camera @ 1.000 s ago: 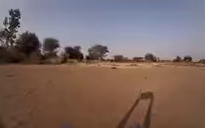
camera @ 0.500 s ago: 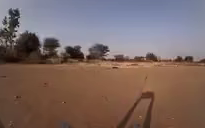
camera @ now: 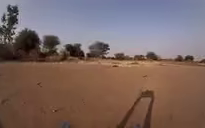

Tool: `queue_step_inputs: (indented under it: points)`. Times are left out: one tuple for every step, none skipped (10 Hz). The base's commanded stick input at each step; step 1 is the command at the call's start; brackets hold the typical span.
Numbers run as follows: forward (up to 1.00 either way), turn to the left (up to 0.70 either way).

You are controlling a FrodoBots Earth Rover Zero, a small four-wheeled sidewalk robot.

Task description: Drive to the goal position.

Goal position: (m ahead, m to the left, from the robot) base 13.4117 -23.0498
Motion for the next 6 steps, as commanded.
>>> queue_step_inputs:
  points:
    - [0.69, 0.00]
    - [0.69, 0.00]
    - [0.69, 0.00]
    - [0.69, -0.01]
    - [0.69, -0.07]
    - [0.69, -0.20]
